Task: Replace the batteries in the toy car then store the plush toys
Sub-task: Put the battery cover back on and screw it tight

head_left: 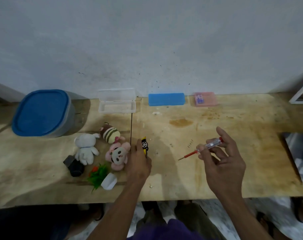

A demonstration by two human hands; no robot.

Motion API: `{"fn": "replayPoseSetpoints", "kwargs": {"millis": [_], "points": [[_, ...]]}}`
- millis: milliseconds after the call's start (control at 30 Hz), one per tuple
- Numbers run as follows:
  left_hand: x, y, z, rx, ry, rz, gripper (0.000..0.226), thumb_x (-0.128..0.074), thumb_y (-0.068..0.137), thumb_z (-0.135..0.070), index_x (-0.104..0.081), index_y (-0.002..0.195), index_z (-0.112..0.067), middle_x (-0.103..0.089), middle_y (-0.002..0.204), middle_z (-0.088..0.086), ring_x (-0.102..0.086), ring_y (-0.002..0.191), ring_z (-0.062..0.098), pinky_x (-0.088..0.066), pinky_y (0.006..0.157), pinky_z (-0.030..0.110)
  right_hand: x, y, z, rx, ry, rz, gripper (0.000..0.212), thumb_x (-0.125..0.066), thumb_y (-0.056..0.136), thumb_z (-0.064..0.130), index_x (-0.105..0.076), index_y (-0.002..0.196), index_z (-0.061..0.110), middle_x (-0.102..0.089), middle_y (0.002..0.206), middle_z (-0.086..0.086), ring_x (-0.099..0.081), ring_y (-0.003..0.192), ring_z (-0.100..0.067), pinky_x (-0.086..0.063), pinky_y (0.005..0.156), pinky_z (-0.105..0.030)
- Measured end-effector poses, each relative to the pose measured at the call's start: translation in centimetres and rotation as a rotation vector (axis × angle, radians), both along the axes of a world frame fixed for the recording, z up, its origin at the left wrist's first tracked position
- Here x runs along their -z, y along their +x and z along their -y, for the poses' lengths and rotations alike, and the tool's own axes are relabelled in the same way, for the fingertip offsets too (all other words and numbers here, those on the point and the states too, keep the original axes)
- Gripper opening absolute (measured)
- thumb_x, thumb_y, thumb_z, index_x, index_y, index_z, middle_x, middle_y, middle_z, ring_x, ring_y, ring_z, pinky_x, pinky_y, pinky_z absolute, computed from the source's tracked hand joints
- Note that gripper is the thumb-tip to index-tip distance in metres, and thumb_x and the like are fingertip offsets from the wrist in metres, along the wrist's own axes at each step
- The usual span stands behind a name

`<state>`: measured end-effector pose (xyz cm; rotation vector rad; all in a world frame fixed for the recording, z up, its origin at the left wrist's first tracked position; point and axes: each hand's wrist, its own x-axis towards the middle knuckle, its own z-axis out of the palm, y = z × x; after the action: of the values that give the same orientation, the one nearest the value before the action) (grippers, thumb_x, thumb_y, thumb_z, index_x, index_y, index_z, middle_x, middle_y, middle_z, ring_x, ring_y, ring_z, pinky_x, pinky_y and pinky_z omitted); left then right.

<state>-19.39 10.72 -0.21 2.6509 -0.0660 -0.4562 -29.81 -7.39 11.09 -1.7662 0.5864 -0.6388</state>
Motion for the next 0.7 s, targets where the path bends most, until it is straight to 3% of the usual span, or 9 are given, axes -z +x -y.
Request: {"fn": "replayPoseSetpoints", "kwargs": {"millis": [133,300,400,533,700], "points": [[1.0,-0.1,2.0,0.086,0.196,0.049,0.072,-0.067,0.082,-0.019,-0.039,0.148,-0.012,-0.057,0.125,0.011,-0.056,0.109,0.032,-0.053,0.067,0.041,0.3,-0.4,2.0,-0.022,0.0,-0.007,0.06,-0.073,0.083,0.019,-0.051,0.134,0.042,-0.071,0.098,0.01,-0.075,0.089,-0.013,-0.064,0.073,-0.043],[2.6,-1.0,3.7,0.126,0.291,0.182,0.068,-0.08,0.064,-0.025,-0.063,0.128,-0.01,-0.065,0.1,0.013,-0.058,0.09,0.035,-0.05,0.065,0.042,0.9,-0.7,4.7,-0.062,-0.011,-0.012,0.059,-0.073,0.083,0.022,-0.052,0.136,0.037,-0.07,0.102,0.004,-0.074,0.091,-0.015,-0.062,0.072,-0.028],[3.2,-1.9,4.7,0.055,0.285,0.131,0.071,-0.076,0.071,-0.033,-0.055,0.138,-0.024,-0.057,0.118,0.013,-0.051,0.105,0.034,-0.05,0.074,0.043,1.2,-0.8,6.3,-0.114,-0.031,-0.034,0.059,-0.074,0.084,0.02,-0.053,0.138,0.03,-0.071,0.104,-0.001,-0.074,0.092,-0.013,-0.061,0.072,-0.023],[4.1,-2.9,6.6,-0.029,0.256,-0.022,0.069,-0.064,0.09,-0.036,-0.032,0.151,-0.04,-0.031,0.152,0.014,-0.04,0.132,0.039,-0.048,0.092,0.054,1.7,-0.7,8.3,-0.166,-0.078,-0.06,0.059,-0.076,0.084,0.014,-0.053,0.138,0.023,-0.07,0.105,-0.002,-0.073,0.091,-0.01,-0.059,0.072,-0.017],[4.5,-2.9,8.3,-0.091,0.227,-0.052,0.062,-0.053,0.099,-0.039,-0.025,0.155,-0.041,-0.021,0.156,0.016,-0.034,0.138,0.043,-0.043,0.098,0.056,2.1,-0.2,10.2,-0.218,-0.05,-0.052,0.058,-0.075,0.084,0.013,-0.054,0.138,0.021,-0.068,0.105,-0.002,-0.073,0.089,-0.012,-0.059,0.072,-0.019]]}}
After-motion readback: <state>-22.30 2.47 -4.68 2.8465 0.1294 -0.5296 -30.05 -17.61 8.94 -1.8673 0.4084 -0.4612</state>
